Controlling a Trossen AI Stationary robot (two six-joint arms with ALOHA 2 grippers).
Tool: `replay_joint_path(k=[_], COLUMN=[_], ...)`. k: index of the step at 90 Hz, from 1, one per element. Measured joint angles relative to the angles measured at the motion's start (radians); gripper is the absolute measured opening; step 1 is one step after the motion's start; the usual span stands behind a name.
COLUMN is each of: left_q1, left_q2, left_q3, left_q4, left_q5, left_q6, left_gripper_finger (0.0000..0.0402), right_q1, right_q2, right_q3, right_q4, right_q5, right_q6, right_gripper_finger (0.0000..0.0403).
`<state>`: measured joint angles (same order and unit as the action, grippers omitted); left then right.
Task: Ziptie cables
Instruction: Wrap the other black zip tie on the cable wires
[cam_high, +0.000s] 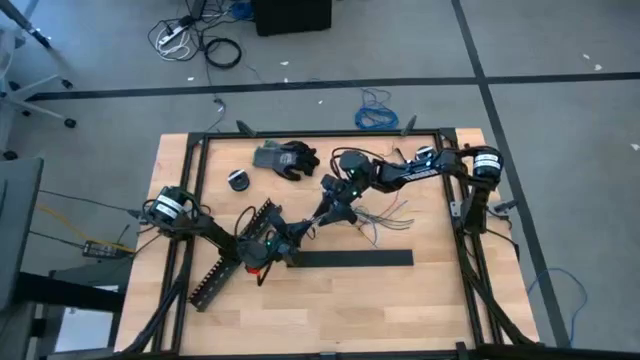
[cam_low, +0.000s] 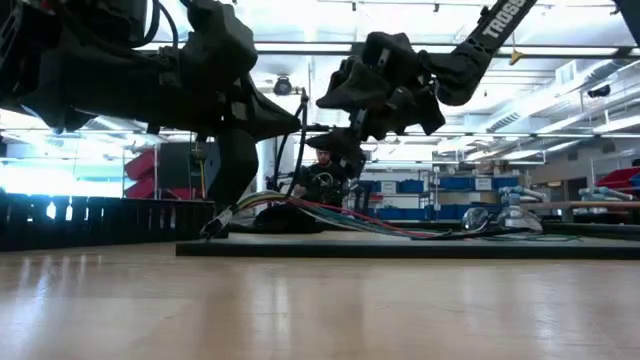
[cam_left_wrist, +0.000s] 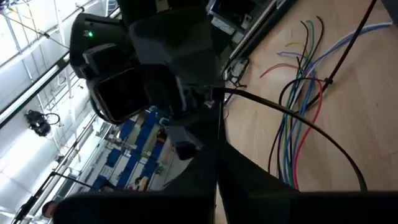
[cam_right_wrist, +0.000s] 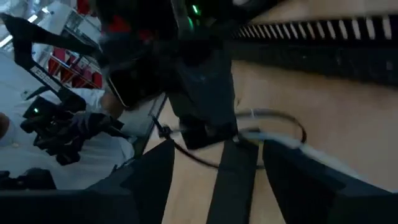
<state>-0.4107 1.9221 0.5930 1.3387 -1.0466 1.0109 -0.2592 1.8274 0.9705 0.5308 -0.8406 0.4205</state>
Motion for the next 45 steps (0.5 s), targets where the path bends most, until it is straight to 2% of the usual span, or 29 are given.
replay_joint_path(k=[24, 45], left_q1=[0.0, 0.0], left_q2=[0.0, 0.0], left_q3=[0.0, 0.0], left_q4=[-0.001, 0.0], left_q5=[-0.001, 0.001], left_q6=[-0.002, -0.028], left_gripper_finger=[0.0, 0.0], right_q1=[0.037, 0.086], right_q2=[-0.039, -0.039], right_q3=[0.0, 0.0], right_q4=[0.055, 0.035], right_q5=[0.012, 0.107], right_q6=[-0.003, -0.037], right_gripper_finger=[0.024, 0.0226])
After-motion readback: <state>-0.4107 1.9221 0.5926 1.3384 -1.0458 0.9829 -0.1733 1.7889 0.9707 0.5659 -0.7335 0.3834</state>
